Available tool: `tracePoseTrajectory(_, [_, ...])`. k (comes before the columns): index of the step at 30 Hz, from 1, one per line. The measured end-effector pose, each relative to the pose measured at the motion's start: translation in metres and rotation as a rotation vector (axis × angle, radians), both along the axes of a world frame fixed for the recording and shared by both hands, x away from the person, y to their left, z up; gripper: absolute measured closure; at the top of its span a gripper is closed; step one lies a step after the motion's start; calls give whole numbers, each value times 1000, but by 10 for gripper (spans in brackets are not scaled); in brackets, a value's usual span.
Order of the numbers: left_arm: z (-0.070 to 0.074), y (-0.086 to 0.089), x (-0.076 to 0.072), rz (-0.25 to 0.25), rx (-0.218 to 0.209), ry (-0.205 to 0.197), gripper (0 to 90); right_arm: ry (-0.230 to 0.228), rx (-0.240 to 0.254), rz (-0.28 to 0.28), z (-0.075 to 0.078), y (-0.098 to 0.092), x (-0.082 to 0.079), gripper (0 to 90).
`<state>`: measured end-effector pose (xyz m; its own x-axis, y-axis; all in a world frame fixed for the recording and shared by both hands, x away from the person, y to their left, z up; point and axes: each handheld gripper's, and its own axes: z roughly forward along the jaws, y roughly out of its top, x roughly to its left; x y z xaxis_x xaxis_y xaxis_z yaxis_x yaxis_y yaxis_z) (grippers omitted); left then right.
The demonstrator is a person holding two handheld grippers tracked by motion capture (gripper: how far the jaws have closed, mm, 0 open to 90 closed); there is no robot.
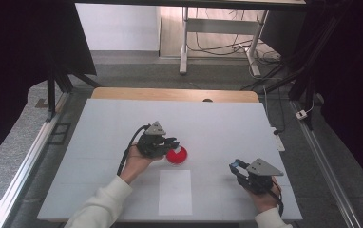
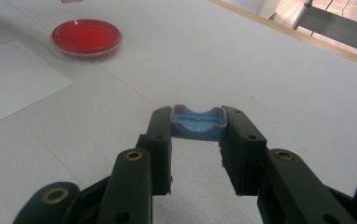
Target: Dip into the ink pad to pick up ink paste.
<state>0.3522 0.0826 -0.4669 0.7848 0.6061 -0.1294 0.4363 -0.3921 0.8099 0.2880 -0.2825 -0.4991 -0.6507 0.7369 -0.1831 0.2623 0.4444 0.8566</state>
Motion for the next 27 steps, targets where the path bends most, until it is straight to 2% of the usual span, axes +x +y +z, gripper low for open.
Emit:
tracePoseTrajectory(10, [-9,-10,4,8,97,-1,758,2,8,5,0,0,0,650])
tracePoseTrajectory(16, [-11,-9,8,9,108,20,758,8,3,5,-1,1,0,650])
tracePoseTrajectory(20, [-13,-11,8,19,147,12,758,5,-1,5,-1,1,-1,650])
tracePoseTrajectory(27, [-15,-12,10,15,149,18,758,8,1,4,-2,1,-1,650])
